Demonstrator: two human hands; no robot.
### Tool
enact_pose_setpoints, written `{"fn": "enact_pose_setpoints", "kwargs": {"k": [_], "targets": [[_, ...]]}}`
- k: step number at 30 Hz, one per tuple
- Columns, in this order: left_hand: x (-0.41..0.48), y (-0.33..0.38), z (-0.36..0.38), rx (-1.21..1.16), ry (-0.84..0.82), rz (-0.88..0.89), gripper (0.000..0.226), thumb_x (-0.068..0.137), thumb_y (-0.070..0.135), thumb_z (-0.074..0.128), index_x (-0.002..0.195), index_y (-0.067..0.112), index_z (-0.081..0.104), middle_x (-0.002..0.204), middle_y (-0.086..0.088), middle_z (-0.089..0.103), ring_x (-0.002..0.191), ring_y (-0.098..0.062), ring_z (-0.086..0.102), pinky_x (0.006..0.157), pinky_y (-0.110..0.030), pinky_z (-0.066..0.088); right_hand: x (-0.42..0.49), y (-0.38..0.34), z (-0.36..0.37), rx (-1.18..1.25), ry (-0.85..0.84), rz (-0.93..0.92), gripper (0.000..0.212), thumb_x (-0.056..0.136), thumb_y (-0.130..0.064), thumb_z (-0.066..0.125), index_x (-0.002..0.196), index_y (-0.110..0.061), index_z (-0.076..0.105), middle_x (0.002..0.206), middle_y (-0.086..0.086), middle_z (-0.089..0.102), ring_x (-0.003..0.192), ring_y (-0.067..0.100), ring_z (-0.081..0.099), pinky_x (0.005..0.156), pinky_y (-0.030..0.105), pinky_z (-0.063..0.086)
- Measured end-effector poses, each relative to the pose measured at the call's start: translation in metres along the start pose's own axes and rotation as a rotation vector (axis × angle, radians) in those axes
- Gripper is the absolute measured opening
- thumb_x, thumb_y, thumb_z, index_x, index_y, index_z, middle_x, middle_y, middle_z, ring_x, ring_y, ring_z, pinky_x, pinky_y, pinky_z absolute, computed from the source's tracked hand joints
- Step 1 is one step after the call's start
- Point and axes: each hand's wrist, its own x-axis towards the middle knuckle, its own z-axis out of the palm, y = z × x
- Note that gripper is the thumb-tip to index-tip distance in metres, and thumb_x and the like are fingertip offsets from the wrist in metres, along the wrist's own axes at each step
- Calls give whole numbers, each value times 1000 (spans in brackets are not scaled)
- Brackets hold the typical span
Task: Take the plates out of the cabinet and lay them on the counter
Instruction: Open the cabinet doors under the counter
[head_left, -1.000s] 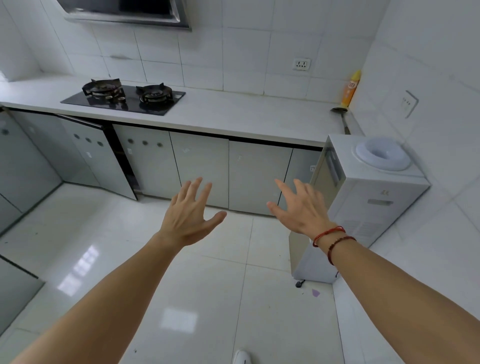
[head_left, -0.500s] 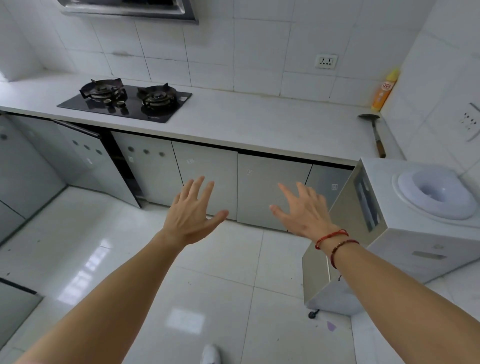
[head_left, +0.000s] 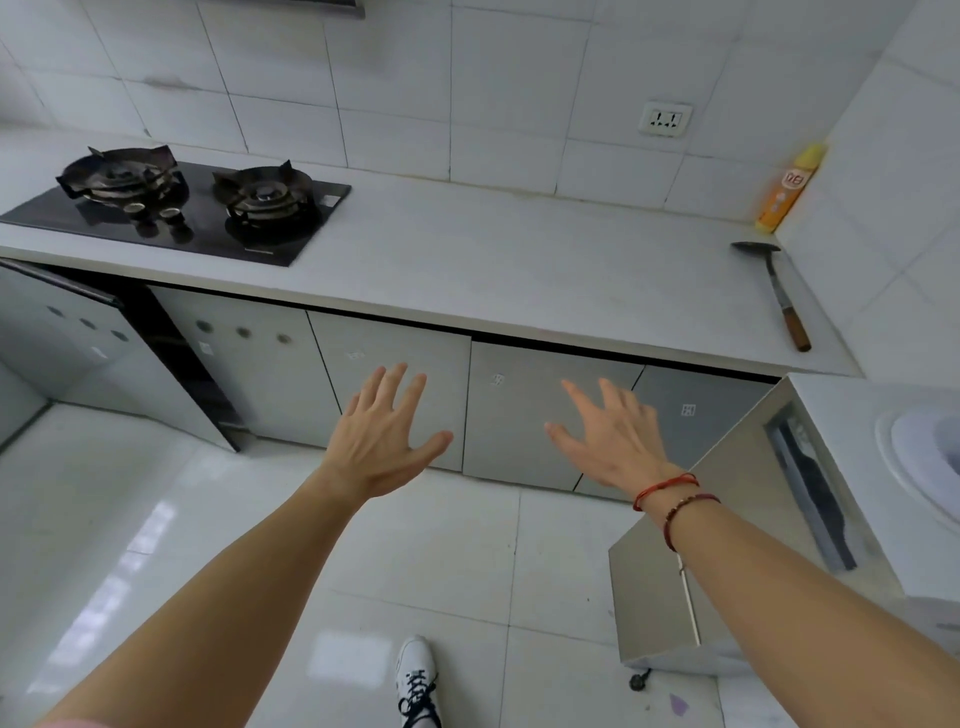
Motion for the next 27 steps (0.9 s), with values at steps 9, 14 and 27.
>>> {"fn": "enact_pose_setpoints", "kwargs": {"k": [9, 14, 27], "targets": [[109, -69, 6, 3, -51, 38, 92, 82, 76, 21, 155, 20, 19, 164, -9, 14, 151, -32, 8, 120, -46, 18, 106, -39, 11, -41, -36, 52, 70, 91, -65, 31, 153, -35, 19, 154, 16, 28, 136, 33, 32, 107, 48, 27], [149, -82, 17, -12, -78, 50, 92, 83, 76, 23, 155, 20, 19, 164, -9, 13, 151, -31, 7, 120, -46, 16, 148, -43, 18, -37, -35, 61, 72, 89, -67, 29, 153, -37, 17, 157, 17, 24, 135, 34, 34, 109, 51, 27], [204, -72, 32, -82, -124, -2, 92, 84, 75, 25, 156, 19, 16, 165, -6, 9, 152, -28, 4, 120, -43, 13, 218, -23, 27, -31, -92, -12, 69, 90, -66, 29, 151, -37, 19, 153, 14, 32, 137, 32, 33, 113, 54, 22]]}}
